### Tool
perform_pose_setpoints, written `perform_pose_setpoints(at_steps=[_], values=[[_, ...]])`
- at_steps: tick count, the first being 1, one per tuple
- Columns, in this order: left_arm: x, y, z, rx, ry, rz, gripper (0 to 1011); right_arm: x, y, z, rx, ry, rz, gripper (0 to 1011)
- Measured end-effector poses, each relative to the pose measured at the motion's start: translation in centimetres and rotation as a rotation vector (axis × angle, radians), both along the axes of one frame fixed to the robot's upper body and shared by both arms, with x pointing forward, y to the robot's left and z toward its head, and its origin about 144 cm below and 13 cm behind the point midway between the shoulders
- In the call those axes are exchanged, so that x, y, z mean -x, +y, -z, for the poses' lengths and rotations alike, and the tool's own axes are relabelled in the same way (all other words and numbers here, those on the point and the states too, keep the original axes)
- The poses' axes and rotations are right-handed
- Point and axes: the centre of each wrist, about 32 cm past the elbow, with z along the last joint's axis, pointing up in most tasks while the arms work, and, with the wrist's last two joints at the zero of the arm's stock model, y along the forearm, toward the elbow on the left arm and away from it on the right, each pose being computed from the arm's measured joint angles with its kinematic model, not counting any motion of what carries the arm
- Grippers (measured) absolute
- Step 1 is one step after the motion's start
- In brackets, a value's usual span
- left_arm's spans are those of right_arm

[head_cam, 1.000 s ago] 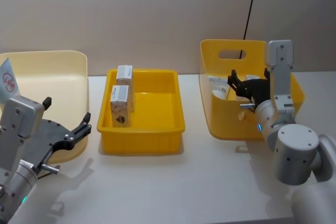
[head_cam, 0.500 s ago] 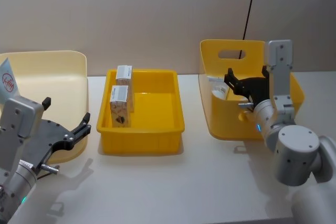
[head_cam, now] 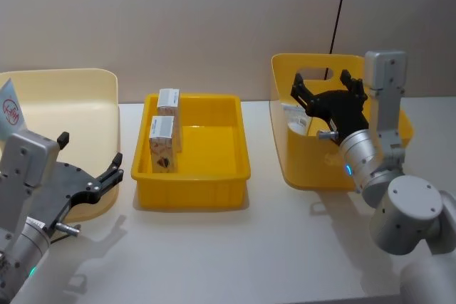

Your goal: Bimanual collaborative sorting of washing and personal care products

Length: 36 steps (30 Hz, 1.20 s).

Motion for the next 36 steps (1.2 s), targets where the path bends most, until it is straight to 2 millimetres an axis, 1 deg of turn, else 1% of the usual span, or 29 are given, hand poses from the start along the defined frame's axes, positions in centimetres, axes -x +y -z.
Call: perform_pose_setpoints(at_steps=[6, 15, 25, 35, 36], values=[[0.0, 0.0, 0.0, 0.000, 0.000, 0.000, 1003, 0.3, -0.1, 0.0, -0.026, -0.083, -0.085, 1001], [0.0, 0.0, 0.0, 0.000, 0.000, 0.000, 1003, 0.7, -0.1, 0.2, -0.022, -0.080, -0.093, 1001], [0.0, 0.0, 0.0, 0.000, 0.000, 0.000, 1003, 2.8, 0.2, 1.0, -0.005, -0.053, -0.134, 1001], [0.0, 0.0, 0.0, 0.000, 0.000, 0.000, 1003, 5.9, 0.9, 2.1, 0.009, -0.011, -0.199, 1001], [0.0, 0.0, 0.0, 0.000, 0.000, 0.000, 1003, 5.9, 0.9, 2.1, 0.009, -0.011, -0.199, 1001]])
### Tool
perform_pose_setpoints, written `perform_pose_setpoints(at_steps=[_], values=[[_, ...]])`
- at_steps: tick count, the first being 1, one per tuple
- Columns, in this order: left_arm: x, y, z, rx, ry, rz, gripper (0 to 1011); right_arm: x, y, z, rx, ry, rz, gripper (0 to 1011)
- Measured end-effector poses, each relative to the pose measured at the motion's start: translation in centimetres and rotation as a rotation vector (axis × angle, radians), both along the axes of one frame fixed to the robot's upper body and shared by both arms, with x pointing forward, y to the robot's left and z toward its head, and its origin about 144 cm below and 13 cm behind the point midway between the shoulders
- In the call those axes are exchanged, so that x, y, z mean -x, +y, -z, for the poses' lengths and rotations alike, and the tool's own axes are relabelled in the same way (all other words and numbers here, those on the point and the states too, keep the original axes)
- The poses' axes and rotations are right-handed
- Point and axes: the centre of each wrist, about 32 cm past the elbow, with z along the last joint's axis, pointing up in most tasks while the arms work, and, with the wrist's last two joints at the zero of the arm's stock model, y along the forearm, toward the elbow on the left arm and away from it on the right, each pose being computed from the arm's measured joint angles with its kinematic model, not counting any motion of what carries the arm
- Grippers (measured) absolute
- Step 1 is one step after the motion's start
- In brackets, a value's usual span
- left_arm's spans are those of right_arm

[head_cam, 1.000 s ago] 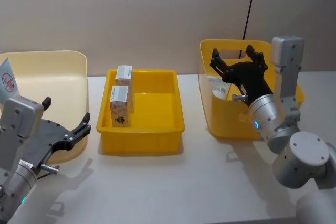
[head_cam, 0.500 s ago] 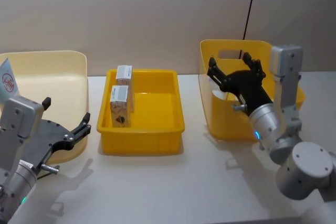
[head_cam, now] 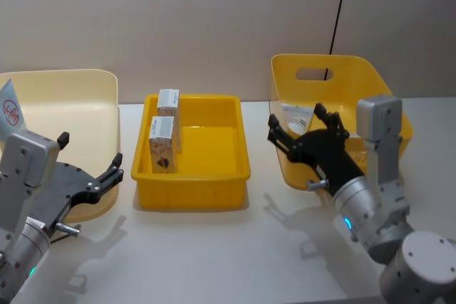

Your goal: Bimanual collaborative sorting of washing and personal care products

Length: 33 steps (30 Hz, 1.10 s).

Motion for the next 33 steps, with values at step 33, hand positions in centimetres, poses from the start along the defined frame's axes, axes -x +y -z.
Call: perform_pose_setpoints(at_steps=[33], values=[[0.0, 0.0, 0.0, 0.000, 0.000, 0.000, 1003, 4.5, 1.4, 1.3, 0.006, 0.076, -0.104, 1001]])
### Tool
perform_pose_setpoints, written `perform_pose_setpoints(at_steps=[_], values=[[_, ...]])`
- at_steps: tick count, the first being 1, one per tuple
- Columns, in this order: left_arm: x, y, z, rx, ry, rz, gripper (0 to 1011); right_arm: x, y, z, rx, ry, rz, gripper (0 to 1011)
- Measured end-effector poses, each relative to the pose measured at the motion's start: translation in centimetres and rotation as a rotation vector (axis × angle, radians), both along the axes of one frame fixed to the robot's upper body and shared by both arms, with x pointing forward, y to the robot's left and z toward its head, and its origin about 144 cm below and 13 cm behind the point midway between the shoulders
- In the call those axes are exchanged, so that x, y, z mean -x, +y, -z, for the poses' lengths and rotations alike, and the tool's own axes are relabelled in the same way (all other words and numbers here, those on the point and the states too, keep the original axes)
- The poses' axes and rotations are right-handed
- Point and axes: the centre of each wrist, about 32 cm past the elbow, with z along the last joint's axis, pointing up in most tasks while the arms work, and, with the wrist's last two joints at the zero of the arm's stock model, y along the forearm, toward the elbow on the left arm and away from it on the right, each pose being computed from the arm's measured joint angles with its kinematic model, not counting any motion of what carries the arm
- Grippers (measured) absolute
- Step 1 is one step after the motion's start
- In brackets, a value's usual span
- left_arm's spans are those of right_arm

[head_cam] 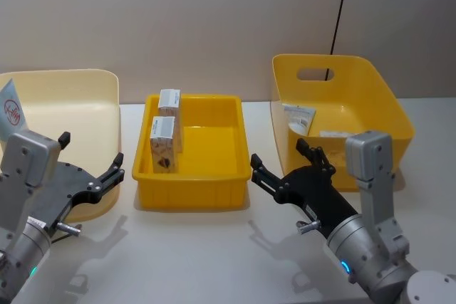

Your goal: Bimanual collaborative sorting of washing and personal care products

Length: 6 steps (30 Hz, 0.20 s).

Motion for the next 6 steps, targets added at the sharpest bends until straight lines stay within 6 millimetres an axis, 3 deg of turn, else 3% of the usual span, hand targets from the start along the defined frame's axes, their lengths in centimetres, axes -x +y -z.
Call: perform_pose_setpoints(at_steps=[6], values=[[0.00, 0.00, 0.00, 0.000, 0.000, 0.000, 1003, 0.00, -0.02, 0.00, 0.000, 0.000, 0.000, 1001]])
